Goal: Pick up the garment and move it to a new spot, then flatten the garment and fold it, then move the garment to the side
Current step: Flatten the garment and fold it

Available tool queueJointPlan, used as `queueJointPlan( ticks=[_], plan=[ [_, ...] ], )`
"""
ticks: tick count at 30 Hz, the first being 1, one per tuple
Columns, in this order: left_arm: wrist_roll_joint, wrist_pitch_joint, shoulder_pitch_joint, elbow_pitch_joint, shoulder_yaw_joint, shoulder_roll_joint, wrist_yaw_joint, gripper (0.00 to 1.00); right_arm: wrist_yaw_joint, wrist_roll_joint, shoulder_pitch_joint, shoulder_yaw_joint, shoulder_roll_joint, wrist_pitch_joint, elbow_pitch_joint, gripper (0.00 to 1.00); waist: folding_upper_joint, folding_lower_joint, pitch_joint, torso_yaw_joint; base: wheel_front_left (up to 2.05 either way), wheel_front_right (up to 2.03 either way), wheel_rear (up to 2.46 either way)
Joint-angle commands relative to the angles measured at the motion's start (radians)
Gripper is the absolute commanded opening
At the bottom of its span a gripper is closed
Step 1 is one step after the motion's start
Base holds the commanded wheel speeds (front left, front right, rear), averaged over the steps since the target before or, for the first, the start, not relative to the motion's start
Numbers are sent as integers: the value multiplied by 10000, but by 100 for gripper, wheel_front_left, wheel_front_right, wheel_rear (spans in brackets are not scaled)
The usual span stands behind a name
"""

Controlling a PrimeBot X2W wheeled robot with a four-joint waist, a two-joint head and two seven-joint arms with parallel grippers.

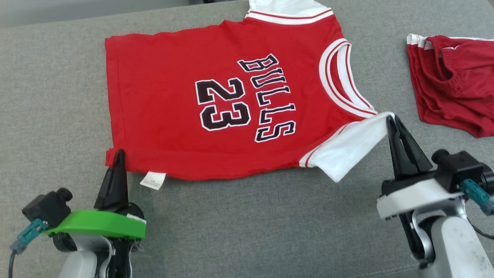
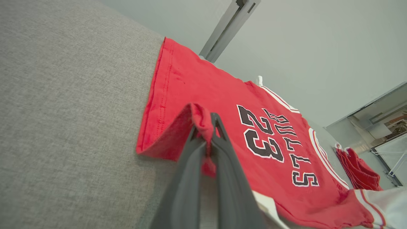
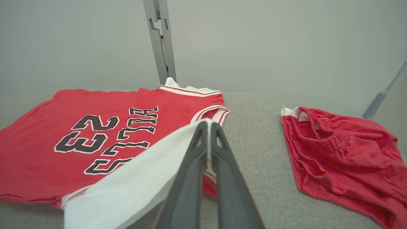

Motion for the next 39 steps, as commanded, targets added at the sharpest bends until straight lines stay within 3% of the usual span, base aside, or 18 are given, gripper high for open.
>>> queueJointPlan(
  ticks=[1, 16, 25, 27, 28, 29, 34, 39],
  plan=[
    [-127, 3, -362, 178, 46, -54, -65, 0, -16, -106, -402, 32, -34, -83, 301, 0, 0, 1, 208, 39, 0, 0, 0],
    [-413, -302, -3175, 2941, 75, -291, -185, 0, -16, -917, -4930, 46, -35, -650, 5089, 0, 0, 1, 1062, 222, 0, 0, 0],
    [-324, -431, -3865, 3724, -298, -308, -261, 0, -16, -1438, -6702, -170, -35, -1276, 7719, 0, 0, 1, 1208, 374, 0, 0, 0],
    [-272, -508, -3956, 3814, -371, -299, -274, 40, -16, -1477, -6957, -309, -38, -1374, 8204, 0, 0, 1, 1183, 413, 0, 0, 0],
    [-278, -545, -3987, 3844, -397, -305, -282, 98, -16, -1443, -7108, -398, -40, -1494, 8396, 87, 0, 1, 1162, 428, 0, 0, 0],
    [-282, -540, -3999, 3853, -413, -303, -287, 100, -16, -1492, -7192, -432, -37, -1550, 8545, 100, 0, 1, 1138, 434, 0, 0, 0],
    [-318, -676, -3675, 3681, -448, -182, -306, 100, -16, -1405, -7464, -542, -35, -1804, 8993, 100, 0, 1, 920, 410, 0, 0, 0],
    [-369, -694, -3139, 3246, -436, -5, -302, 100, -16, -1612, -7304, -680, -35, -1847, 8681, 100, 0, 1, 633, 345, 0, 0, 0]
  ],
)
